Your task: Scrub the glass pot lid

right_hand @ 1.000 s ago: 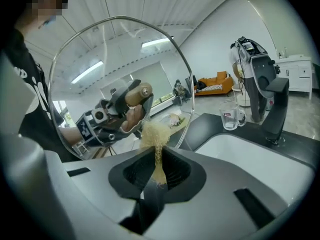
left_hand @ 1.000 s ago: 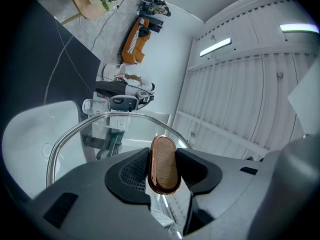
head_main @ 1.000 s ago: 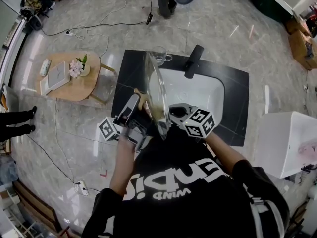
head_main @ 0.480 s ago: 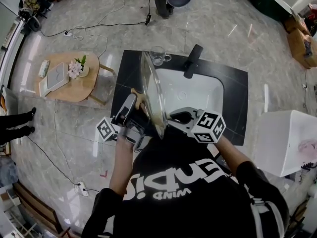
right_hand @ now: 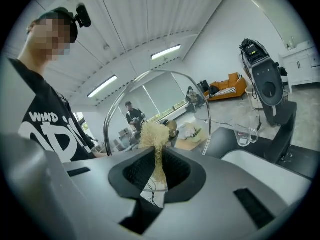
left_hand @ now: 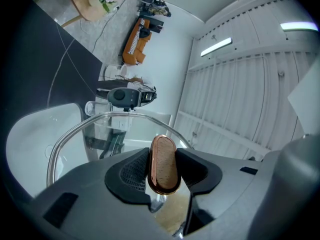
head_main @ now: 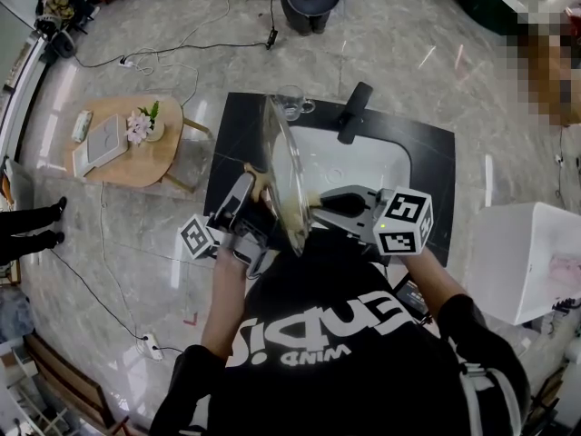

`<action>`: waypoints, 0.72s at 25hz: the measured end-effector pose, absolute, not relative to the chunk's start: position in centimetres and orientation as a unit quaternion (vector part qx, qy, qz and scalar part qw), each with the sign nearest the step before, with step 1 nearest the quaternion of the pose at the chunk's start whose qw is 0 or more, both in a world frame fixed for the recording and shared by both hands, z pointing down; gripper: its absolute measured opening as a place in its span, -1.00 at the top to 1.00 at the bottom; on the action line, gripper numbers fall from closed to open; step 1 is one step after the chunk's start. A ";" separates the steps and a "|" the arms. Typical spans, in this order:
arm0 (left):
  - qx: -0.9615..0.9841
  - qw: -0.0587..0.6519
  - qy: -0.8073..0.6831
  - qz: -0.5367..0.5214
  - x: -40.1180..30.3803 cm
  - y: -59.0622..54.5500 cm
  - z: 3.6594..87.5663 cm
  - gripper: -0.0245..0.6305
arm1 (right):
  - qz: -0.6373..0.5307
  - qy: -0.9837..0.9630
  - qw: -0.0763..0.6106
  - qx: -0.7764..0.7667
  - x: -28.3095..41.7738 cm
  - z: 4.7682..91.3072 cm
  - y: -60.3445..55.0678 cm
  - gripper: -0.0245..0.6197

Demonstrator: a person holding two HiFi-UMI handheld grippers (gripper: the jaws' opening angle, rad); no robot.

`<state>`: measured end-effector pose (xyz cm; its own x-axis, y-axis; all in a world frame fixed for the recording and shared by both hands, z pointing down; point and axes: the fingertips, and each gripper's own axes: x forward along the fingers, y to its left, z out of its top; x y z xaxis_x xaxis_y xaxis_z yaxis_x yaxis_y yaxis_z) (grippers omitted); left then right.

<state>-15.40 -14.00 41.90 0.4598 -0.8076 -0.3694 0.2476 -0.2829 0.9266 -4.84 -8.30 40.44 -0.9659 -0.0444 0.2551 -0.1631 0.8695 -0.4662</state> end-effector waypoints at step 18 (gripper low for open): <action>0.654 0.570 -0.190 -0.460 -13.4 -13.3 41.3 0.39 | 0.263 -0.953 0.046 0.141 -5.7 37.5 -16.6 0.81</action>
